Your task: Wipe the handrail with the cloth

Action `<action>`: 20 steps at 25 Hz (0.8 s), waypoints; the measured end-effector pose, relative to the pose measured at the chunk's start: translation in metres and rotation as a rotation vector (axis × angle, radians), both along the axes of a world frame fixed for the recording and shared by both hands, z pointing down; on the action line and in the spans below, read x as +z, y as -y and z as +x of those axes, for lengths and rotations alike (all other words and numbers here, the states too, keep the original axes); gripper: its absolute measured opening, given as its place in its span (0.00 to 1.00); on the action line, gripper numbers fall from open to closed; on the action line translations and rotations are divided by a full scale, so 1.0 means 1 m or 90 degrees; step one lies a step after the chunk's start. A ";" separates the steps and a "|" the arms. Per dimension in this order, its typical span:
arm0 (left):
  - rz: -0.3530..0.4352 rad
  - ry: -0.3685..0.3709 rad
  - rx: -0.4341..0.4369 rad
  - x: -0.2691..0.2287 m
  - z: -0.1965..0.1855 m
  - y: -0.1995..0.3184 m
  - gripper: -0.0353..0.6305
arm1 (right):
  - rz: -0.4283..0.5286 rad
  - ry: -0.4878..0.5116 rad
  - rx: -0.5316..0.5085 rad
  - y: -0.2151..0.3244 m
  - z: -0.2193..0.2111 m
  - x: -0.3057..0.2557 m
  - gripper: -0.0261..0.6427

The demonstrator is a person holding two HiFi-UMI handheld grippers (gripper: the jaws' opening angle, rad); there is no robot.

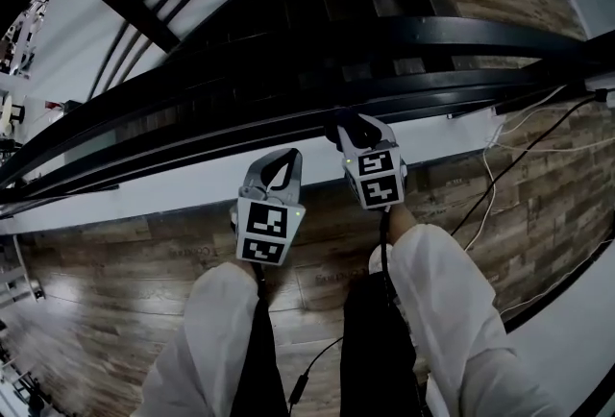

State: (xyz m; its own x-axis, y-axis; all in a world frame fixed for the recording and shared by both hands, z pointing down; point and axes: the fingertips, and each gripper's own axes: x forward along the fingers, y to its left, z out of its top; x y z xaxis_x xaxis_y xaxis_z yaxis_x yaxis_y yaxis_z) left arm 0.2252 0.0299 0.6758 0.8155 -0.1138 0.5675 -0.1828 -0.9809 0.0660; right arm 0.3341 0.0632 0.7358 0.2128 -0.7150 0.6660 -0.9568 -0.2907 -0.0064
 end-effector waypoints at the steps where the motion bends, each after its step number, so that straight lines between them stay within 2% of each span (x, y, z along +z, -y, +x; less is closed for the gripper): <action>1: 0.000 0.000 0.007 0.001 0.007 -0.006 0.05 | 0.001 -0.002 0.003 -0.005 0.007 -0.001 0.22; 13: 0.005 -0.005 0.067 -0.002 0.090 -0.063 0.05 | 0.006 -0.007 0.069 -0.075 0.098 -0.006 0.22; 20: 0.000 -0.021 0.084 -0.002 0.147 -0.103 0.05 | 0.002 -0.027 0.058 -0.114 0.152 -0.007 0.22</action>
